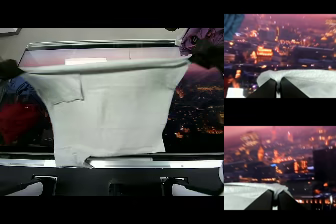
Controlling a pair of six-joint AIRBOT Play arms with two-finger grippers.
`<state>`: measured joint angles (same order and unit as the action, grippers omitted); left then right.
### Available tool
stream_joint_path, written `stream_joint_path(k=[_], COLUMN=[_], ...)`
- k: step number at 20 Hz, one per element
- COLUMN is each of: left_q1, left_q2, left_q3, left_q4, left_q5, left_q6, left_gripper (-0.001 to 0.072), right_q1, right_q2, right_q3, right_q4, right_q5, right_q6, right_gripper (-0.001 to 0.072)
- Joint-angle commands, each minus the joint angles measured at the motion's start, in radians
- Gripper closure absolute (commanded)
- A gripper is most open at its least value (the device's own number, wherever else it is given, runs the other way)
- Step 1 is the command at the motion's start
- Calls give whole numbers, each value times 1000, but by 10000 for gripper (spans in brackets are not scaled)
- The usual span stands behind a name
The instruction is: Fold the clothes and pants, and hang the long-sleeved shirts on hangers.
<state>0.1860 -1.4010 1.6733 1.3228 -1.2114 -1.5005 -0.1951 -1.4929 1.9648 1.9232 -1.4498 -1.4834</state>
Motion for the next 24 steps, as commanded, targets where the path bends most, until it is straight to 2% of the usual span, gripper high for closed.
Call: stream_joint_path(k=[1, 3, 5, 8, 16, 24], left_q1=[-63, -83, -88, -85, -69, -78], left_q2=[-248, -343, -407, -428, -424, -449], left_q3=[-21, -7, 37, 59, 60, 57], left_q4=[-7, -6, -7, -7, 6, 5], left_q5=[177, 259, 285, 279, -68, -216], left_q6=[19, 20, 21, 21, 21, 20], left_gripper=[688, 688, 688, 688, 688, 687], right_q1=[0, -1, -1, -1, 0, 59], right_q2=[-262, -361, -423, -454, -454, -455], right_q3=[-4, -4, -4, -4, -19, -142], right_q4=[9, 31, 51, 53, -32, -97], right_q5=[64, 140, 194, 177, -113, -143], right_q6=[-21, -21, -21, -21, -19, -13], right_gripper=[679, 679, 679, 679, 679, 679])
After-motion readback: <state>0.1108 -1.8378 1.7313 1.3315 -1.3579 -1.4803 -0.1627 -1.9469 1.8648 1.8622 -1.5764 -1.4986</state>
